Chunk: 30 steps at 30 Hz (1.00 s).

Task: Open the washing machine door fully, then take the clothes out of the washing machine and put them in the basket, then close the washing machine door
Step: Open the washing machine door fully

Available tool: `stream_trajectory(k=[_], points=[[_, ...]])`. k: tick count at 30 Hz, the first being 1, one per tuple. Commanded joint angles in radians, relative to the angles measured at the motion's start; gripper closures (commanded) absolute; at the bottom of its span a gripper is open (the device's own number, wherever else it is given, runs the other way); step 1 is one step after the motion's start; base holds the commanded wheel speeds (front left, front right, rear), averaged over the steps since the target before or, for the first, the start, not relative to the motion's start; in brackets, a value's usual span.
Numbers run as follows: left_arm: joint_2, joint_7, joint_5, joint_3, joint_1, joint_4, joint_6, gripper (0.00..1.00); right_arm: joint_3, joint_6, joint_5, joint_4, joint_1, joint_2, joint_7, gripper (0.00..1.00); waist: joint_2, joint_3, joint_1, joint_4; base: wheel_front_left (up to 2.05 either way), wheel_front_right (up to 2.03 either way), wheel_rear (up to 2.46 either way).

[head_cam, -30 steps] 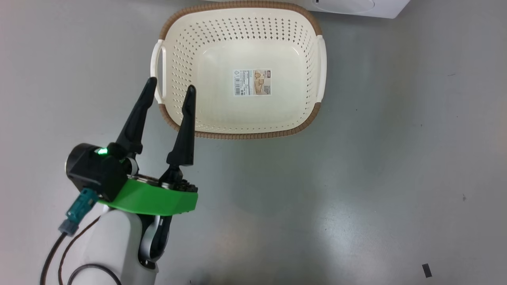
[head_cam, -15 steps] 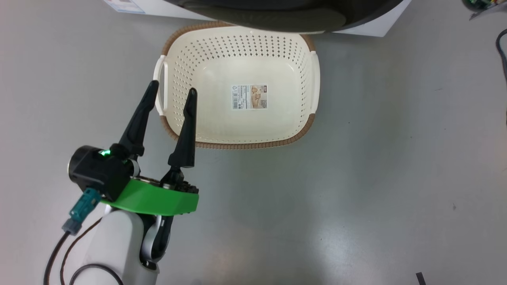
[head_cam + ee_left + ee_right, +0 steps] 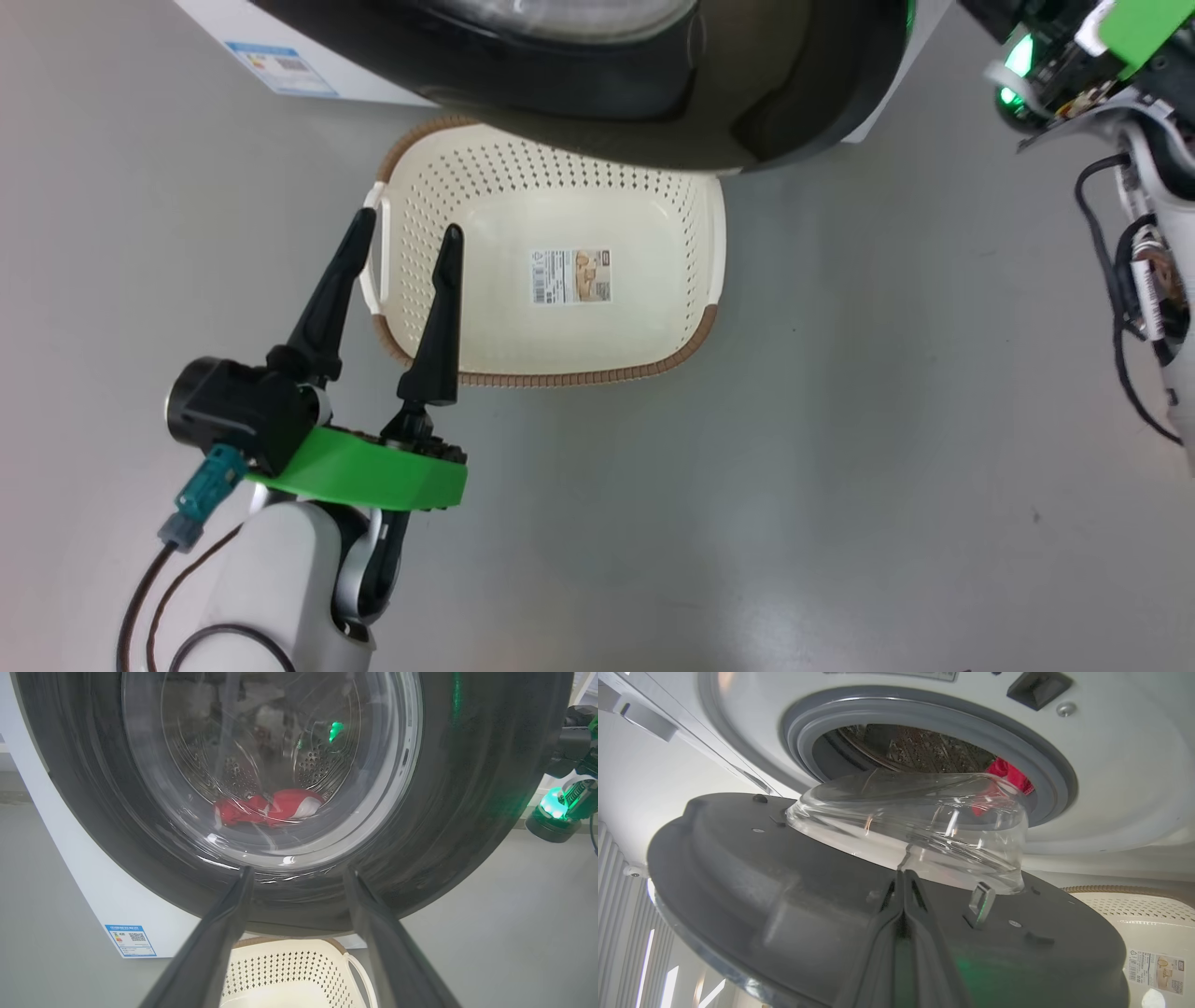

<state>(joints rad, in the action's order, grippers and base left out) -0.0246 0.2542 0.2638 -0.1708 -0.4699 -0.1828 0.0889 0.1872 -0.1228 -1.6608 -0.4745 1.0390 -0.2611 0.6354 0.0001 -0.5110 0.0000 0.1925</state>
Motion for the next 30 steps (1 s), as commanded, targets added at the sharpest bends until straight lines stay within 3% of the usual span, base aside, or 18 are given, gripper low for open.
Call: stream_trajectory(k=[1,6,11,12,14,15,23,30], points=[[-0.026,0.008,-0.01,0.034,0.023,0.017,0.004,0.0,0.013,-0.008,0.001,0.026,-0.022,0.033,0.014,1.0,-0.0001,0.028,0.0,-0.012,0.0,0.0,0.0],[-0.026,0.008,-0.011,0.037,0.029,0.012,0.006,0.0,0.01,-0.008,0.014,0.008,-0.034,0.051,0.008,1.0,-0.0001,0.047,0.0,-0.019,0.0,0.0,0.0],[-0.026,0.008,-0.013,0.044,0.029,0.011,0.008,0.0,-0.008,-0.008,0.076,-0.016,-0.033,0.065,-0.099,1.0,-0.0001,0.046,0.0,-0.029,0.0,0.0,0.0],[-0.026,0.008,-0.012,0.044,0.028,0.011,0.008,0.0,-0.013,-0.008,0.087,-0.017,-0.033,0.067,-0.124,0.84,-0.0001,0.045,0.0,-0.031,0.0,0.0,0.0],[-0.026,0.008,-0.011,0.044,0.026,0.011,0.008,0.0,-0.026,-0.008,0.112,-0.025,-0.036,0.068,-0.182,0.07,-0.0001,0.045,0.0,-0.035,0.0,0.0,0.0],[-0.026,0.008,-0.011,0.044,0.026,0.01,0.008,0.0,-0.029,-0.008,0.127,-0.02,-0.039,0.065,-0.211,0.0,-0.0001,0.045,0.0,-0.036,0.0,0.0,0.0],[-0.026,0.008,-0.011,0.057,0.032,0.007,0.012,0.0,0.018,-0.008,0.33,0.067,-0.137,-0.009,-0.508,0.0,-0.0001,0.065,0.0,-0.054,0.0,0.0,0.0],[-0.026,0.008,-0.019,0.084,0.043,0.007,0.016,0.0,0.148,-0.008,0.561,0.077,-0.238,-0.107,-0.8,0.0,-0.0001,0.08,0.0,-0.082,0.0,0.0,0.0]])
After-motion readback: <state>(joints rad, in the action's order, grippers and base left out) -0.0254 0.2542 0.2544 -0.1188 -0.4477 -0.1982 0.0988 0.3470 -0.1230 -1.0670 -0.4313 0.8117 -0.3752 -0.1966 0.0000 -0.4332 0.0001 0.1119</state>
